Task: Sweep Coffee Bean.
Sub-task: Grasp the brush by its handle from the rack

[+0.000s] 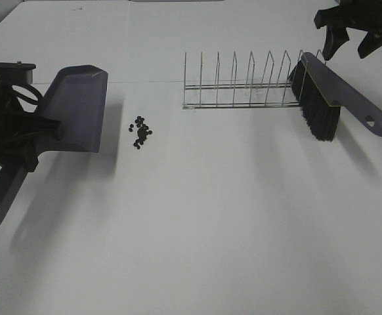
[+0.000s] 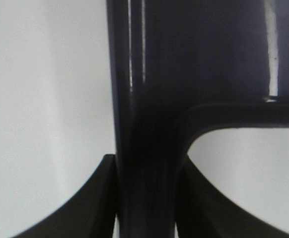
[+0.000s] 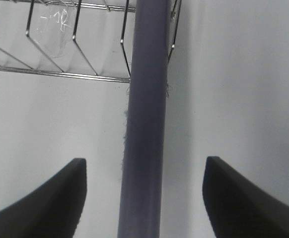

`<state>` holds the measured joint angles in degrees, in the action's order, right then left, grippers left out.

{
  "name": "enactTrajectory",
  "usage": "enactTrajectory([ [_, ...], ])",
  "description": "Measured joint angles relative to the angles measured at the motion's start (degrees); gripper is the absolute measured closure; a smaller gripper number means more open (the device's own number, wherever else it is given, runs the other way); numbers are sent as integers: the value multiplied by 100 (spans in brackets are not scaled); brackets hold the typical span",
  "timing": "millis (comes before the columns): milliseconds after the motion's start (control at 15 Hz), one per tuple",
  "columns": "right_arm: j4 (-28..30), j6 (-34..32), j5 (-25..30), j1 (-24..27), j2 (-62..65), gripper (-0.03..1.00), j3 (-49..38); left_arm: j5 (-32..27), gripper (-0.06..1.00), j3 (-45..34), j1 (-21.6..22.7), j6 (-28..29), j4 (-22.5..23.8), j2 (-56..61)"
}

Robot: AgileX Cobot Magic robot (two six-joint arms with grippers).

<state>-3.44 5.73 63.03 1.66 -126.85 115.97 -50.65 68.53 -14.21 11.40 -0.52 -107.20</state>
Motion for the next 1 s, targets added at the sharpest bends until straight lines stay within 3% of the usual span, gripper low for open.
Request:
enactTrajectory([
  [267, 11, 0, 189, 0, -980, 43, 1020, 0, 67, 0, 0, 0, 0, 0],
  [533, 11, 0, 183, 6, -1387, 45, 1146, 0, 67, 0, 0, 0, 0, 0],
  [667, 11, 0, 183, 6, -1473, 55, 1146, 0, 67, 0, 0, 0, 0, 0],
  [800, 0, 11, 183, 6, -1473, 70, 1157, 0, 67, 0, 0, 0, -6, 0],
  [1000, -6, 0, 183, 6, -1473, 70, 1157, 0, 67, 0, 0, 0, -6, 0],
])
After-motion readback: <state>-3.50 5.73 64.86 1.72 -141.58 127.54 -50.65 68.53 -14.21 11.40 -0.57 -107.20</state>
